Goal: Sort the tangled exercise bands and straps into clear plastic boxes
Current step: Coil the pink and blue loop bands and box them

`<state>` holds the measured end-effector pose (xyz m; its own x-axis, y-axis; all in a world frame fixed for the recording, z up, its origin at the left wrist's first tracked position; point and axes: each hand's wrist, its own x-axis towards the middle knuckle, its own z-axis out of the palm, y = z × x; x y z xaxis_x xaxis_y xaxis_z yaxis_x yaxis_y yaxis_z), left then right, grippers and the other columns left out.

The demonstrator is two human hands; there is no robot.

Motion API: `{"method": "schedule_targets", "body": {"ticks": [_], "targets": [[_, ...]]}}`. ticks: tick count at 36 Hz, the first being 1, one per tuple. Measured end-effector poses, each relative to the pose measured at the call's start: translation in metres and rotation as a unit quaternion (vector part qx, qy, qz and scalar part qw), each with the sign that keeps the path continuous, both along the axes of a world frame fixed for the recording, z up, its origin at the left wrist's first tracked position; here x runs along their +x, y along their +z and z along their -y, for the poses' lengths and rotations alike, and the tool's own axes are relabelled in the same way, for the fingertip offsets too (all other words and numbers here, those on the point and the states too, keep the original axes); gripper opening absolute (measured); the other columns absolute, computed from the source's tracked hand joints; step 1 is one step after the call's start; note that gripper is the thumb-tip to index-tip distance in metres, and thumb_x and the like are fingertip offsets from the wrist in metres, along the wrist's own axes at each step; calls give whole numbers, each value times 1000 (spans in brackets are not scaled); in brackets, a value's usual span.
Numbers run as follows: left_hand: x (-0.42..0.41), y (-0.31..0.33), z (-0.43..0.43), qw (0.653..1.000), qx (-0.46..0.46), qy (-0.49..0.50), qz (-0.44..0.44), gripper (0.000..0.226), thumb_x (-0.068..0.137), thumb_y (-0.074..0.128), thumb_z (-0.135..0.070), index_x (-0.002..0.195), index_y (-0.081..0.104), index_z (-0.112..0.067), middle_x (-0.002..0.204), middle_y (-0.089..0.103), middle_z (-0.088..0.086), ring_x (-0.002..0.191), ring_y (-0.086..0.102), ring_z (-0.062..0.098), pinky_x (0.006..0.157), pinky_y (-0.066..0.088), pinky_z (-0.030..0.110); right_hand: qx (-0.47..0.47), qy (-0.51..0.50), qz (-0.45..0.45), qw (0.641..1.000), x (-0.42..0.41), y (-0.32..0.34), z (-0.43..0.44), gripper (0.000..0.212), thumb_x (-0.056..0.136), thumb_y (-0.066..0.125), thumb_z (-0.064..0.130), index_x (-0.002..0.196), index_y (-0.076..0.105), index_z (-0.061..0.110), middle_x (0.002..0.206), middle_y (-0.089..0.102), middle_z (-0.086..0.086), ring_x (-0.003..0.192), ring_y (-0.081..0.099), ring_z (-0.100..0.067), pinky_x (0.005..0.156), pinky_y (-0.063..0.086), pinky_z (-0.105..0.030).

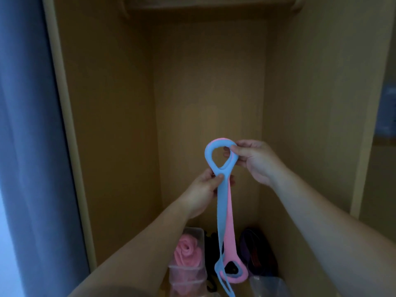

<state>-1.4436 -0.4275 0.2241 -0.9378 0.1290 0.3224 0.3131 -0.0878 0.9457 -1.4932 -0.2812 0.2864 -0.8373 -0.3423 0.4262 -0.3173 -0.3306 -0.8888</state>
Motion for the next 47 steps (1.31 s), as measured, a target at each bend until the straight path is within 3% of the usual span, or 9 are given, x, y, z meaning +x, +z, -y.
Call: {"method": "schedule_targets", "body": {"ticks": [6,11,15,22,26,33,40,44,47], "targets": [[1,-2,-7,1000,18,-11,-10,23,102,39,-8,123,47,-6,84,62,9,79,64,22,88,48,43,-29,29,17,999,3,6,3,13,92,50,-7,96,60,1,78,67,-11,68,64,-18,67,55,-28],[-3,-2,0,987,-136,68,-57,18,101,45,-12,118,51,-14,100,58,8,93,58,15,82,49,29,-9,42,20,999,3,9,-1,17,92,52,-4,104,62,4,76,62,-11,59,56,-17,60,53,-27],[-2,-8,-2,996,-62,56,-2,13,103,39,-11,95,49,-11,78,55,7,66,57,21,73,49,41,60,-3,-56,997,1,8,2,17,92,57,1,107,63,-1,73,62,-11,56,57,-13,59,50,-25],[-2,-7,-7,998,-15,53,40,19,104,38,-16,91,49,-7,70,48,8,54,44,17,55,43,31,222,-148,-296,917,-6,2,5,16,89,64,4,104,66,8,79,65,-7,65,59,-1,65,47,-19],[-5,1,-11,996,39,68,37,23,104,37,-17,96,50,-1,61,50,5,49,43,16,48,42,26,257,-204,-470,820,-5,-9,4,22,85,64,14,101,71,2,96,61,-8,83,57,-9,74,43,-11],[5,16,-6,983,154,-96,12,32,95,37,-30,108,50,-4,72,48,9,62,48,19,61,44,31,234,-206,-539,782,-2,-29,2,17,85,65,6,99,74,2,89,63,-9,74,62,-11,69,50,-17],[0,6,-1,995,94,-19,-5,38,103,38,-32,119,53,0,72,50,8,62,50,16,63,47,29,215,-151,-533,804,0,-40,0,13,84,65,-1,91,75,1,91,68,-8,99,64,-14,91,47,-15],[1,-1,-1,996,84,-15,-28,33,104,35,-22,118,54,2,77,62,6,65,58,12,68,51,26,128,-204,-410,880,-1,-57,0,28,74,73,8,102,71,12,112,65,-7,109,59,-3,98,43,-16],[2,-4,-2,995,78,-28,-52,26,101,43,-20,114,57,-4,77,67,3,72,64,13,74,51,28,-7,-127,-167,978,8,-74,7,52,79,74,18,126,54,23,118,63,7,111,61,-10,94,49,-29]]}}
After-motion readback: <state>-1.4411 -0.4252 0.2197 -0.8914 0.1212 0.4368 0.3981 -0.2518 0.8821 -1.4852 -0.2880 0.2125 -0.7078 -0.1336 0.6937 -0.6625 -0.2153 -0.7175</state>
